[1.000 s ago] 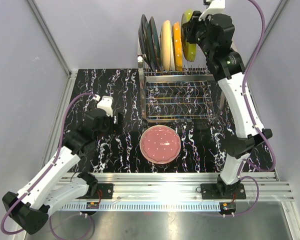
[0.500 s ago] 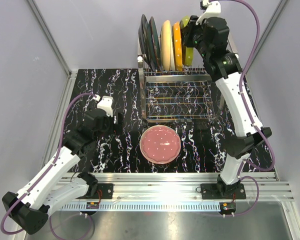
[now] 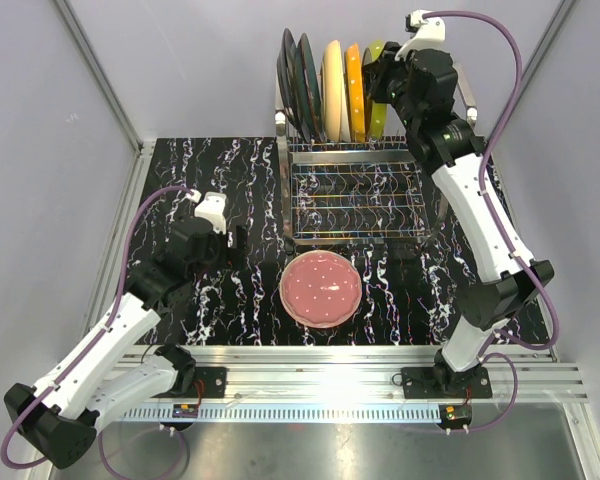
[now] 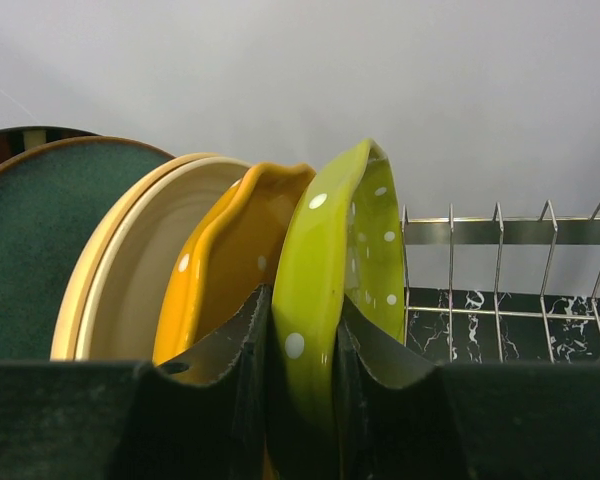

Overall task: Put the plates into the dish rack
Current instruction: Insert the plate into the dish rack

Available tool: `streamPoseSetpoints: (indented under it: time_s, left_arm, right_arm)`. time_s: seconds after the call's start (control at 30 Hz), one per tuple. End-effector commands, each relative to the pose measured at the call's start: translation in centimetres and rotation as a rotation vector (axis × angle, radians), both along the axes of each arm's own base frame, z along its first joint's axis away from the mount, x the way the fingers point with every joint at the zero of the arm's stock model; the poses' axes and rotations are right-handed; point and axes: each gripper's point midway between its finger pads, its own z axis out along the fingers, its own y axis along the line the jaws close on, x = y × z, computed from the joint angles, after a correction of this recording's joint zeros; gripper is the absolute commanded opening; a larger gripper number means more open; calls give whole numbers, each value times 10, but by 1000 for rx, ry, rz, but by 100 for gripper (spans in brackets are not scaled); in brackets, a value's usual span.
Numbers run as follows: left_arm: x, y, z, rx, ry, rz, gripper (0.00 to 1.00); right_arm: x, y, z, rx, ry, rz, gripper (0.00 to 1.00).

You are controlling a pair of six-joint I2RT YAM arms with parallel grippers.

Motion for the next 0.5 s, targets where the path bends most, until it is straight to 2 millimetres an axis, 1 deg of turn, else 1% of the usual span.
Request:
streamPoseSetpoints:
  time_s: [0.0, 0.1, 0.13, 0.17, 0.2, 0.27, 0.3, 0.47]
  left_arm:
    - [4, -6, 17, -29, -66, -24, 99]
    - [4, -6, 17, -28, -66, -22, 99]
    - [4, -6, 18, -30, -69, -22, 99]
    - [4, -6, 18, -29, -67, -22, 99]
    - [4, -6, 17, -28, -66, -22, 99]
    - [4, -6, 16, -28, -64, -25, 99]
    - [4, -6, 17, -30, -67, -25, 99]
    - [3, -7, 18, -30, -67, -27, 99]
  right_arm:
    - [-29, -5, 62, 72, -164, 43, 8]
    - [-28, -3, 56, 67, -148, 49, 18]
    - [-27, -3, 56, 69, -147, 48, 26]
    - [-27, -3, 55, 69, -146, 50, 26]
    - [-28, -3, 55, 69, -144, 51, 33]
    - [-29, -2, 56, 72, -143, 56, 37]
    - [-29, -2, 56, 73, -143, 57, 40]
    - [-32, 0, 58, 78, -140, 71, 44]
